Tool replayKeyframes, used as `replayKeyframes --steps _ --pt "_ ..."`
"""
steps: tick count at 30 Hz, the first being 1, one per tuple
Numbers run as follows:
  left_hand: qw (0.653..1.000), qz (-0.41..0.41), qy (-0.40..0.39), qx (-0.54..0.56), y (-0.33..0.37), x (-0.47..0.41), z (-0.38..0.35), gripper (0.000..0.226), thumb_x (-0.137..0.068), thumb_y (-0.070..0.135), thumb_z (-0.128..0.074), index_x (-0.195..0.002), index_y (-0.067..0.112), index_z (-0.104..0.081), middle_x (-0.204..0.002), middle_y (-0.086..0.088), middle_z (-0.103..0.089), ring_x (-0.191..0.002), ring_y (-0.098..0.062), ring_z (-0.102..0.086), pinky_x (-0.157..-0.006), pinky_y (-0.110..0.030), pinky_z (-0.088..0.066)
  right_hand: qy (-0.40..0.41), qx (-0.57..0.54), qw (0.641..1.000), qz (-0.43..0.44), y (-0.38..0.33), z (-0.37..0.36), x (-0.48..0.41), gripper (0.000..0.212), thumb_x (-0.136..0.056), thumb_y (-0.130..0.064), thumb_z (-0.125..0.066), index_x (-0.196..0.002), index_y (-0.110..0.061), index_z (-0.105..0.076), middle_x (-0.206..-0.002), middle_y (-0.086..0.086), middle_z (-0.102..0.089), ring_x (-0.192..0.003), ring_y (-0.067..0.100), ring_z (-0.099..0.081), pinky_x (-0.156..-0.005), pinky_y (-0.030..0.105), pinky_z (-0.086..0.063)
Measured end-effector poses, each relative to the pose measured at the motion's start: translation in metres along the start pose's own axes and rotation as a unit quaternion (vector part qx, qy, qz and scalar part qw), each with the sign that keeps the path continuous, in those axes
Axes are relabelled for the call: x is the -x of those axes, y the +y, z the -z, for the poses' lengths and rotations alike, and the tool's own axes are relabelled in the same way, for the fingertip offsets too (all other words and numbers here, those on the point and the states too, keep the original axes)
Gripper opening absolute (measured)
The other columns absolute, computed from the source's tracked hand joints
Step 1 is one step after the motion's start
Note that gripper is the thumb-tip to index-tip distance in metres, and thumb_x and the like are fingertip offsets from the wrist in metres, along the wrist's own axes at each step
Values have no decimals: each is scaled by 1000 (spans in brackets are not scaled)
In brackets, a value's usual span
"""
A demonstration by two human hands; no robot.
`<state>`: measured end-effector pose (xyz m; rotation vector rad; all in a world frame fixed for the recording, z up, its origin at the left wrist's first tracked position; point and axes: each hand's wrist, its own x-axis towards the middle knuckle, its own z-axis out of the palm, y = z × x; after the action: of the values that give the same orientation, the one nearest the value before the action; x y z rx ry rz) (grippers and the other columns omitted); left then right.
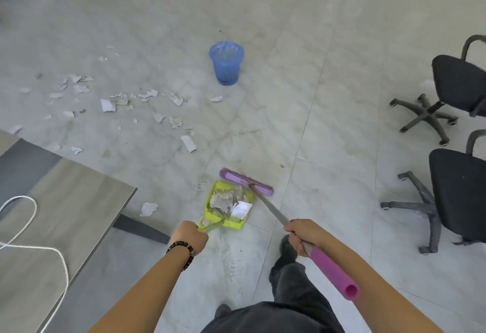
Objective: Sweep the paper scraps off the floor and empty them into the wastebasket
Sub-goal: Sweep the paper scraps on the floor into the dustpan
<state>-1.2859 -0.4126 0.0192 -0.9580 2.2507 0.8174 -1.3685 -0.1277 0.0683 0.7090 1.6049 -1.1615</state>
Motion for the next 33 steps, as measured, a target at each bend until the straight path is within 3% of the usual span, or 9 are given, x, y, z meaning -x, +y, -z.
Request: replayKeyframes --steps 4,13,18,22,25,29,33 --pt "999 23 22 9 22 -29 14 15 -74 11 -52 -63 13 -43 -54 -2 -41 -48 -21 -42 -45 -20 -33 -43 34 998 -23 -57 11 -31 7 -95 -11 -50 -88 -9 -47 -52 1 -41 -31 7 -33 -32 14 -29" --pt "970 191 81 124 81 -42 43 19 -82 13 -55 -63 12 -50 -51 -2 -46 -42 -22 -47 -44 -20 -38 -134 265 949 110 -229 42 -90 17 -89 -7 -45 -72 -4 -47 -51 15 -44 -35 15 -36 -34 20 -32" --pt "928 280 112 221 106 -46 45 17 -82 12 -57 -65 8 -58 -44 -3 -47 -36 -23 -48 -43 -19 -41 -161 358 910 130 -314 24 -119 10 -91 -5 -46 -81 -5 -45 -52 13 -44 -38 17 -36 -33 18 -32" --pt "880 338 130 306 114 -52 38 14 -81 10 -58 -68 5 -60 -47 -6 -49 -39 -24 -46 -41 -21 -41 -163 422 880 143 -357 -15 -140 18 -88 -2 -46 -71 -8 -43 -44 10 -42 -33 17 -37 -34 15 -29" --pt "835 379 135 374 113 -62 33 15 -81 8 -57 -67 3 -57 -48 -8 -48 -40 -24 -44 -40 -22 -39 -173 496 836 159 -380 -53 -152 21 -86 -3 -47 -65 -8 -43 -42 6 -42 -37 19 -38 -37 18 -31" --pt "781 407 139 452 103 -84 35 14 -79 7 -56 -67 4 -51 -50 -9 -45 -42 -23 -41 -45 -23 -37 -187 566 782 179 -407 -101 -169 9 -87 -4 -48 -78 -6 -49 -39 5 -48 -37 20 -41 -36 20 -33" --pt "759 418 147 477 93 -99 48 13 -76 7 -55 -65 8 -49 -54 -9 -45 -48 -22 -39 -45 -22 -34 -194 607 747 188 -420 -144 -177 8 -85 -6 -47 -88 -4 -55 -41 5 -50 -39 21 -44 -40 25 -36"
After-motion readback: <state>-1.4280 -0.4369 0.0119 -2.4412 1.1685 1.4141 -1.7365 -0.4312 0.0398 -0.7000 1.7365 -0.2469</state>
